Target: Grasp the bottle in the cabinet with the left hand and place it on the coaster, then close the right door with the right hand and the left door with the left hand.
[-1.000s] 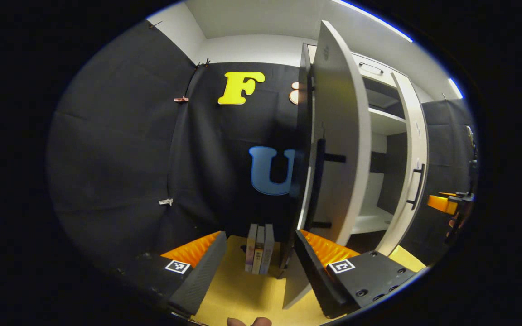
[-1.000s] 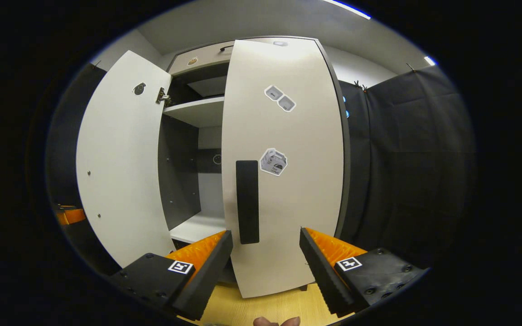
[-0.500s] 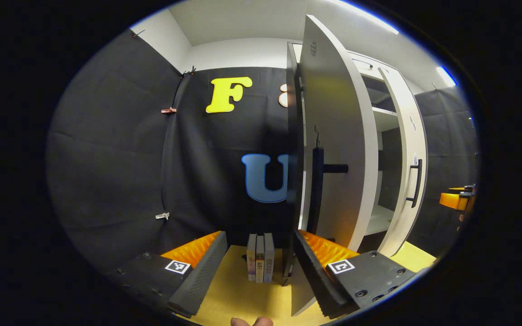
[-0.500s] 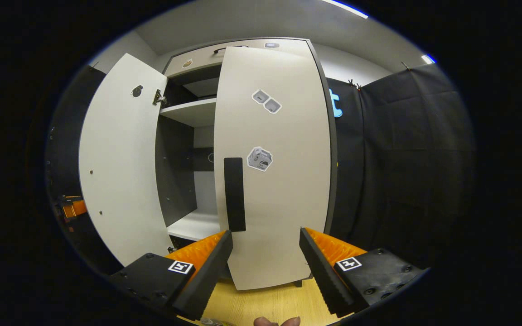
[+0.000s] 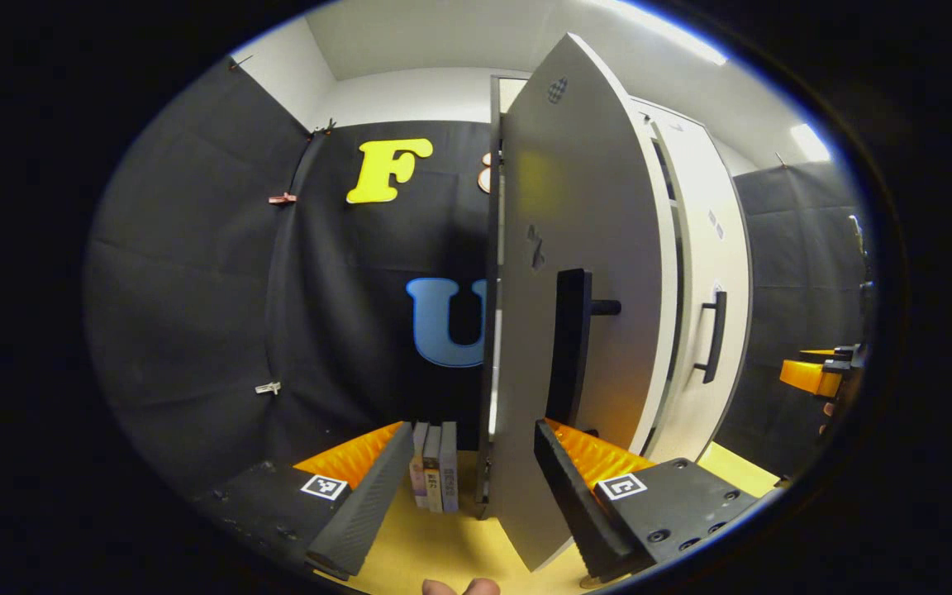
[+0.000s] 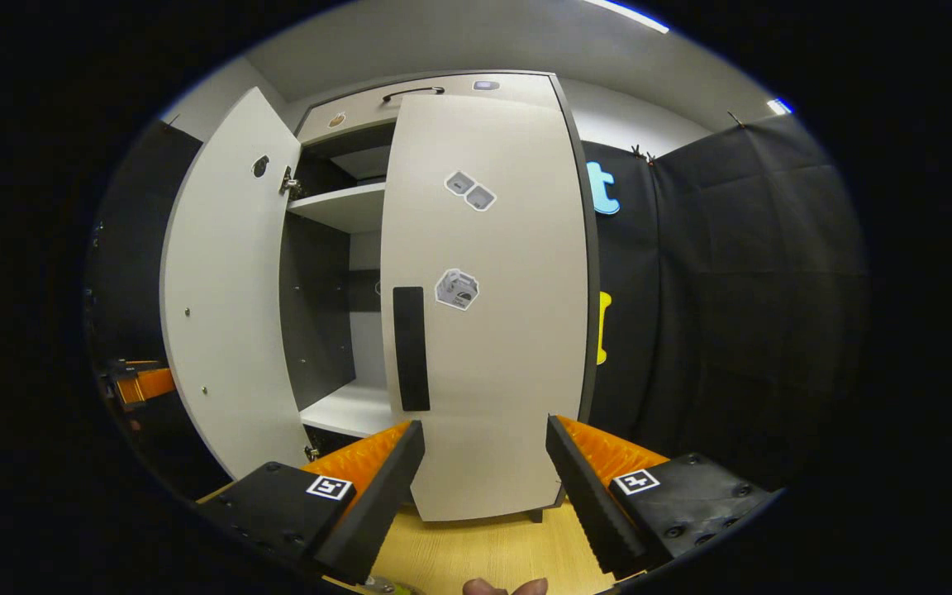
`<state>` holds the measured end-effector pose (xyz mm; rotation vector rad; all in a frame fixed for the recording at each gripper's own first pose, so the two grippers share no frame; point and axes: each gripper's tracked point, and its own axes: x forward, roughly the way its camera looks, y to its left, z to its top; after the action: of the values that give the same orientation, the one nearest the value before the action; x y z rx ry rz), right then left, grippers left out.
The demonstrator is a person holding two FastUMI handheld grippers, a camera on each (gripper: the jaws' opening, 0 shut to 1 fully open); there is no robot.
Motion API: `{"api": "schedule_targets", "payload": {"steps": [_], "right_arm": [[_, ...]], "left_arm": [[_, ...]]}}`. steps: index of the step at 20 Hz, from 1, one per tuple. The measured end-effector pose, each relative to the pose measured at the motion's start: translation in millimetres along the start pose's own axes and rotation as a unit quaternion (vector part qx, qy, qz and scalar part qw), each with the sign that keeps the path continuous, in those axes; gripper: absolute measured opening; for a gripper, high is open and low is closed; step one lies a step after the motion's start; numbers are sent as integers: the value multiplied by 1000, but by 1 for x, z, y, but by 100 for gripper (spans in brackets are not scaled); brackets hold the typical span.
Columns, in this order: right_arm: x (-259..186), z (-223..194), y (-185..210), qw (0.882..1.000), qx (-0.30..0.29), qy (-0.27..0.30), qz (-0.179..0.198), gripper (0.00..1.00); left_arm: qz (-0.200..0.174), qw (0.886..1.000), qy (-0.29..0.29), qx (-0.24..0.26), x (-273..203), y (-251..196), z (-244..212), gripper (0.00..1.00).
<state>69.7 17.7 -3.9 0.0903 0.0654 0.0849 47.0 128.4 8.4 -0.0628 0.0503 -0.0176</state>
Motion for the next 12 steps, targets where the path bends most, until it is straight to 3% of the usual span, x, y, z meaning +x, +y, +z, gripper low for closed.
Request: {"api": "schedule_targets", "payload": {"steps": [12], "right_arm": [[-13, 0, -38, 1000, 4, -2, -18, 98]], "left_arm": [[-58, 998, 8, -10, 23, -80, 1, 94]]}}
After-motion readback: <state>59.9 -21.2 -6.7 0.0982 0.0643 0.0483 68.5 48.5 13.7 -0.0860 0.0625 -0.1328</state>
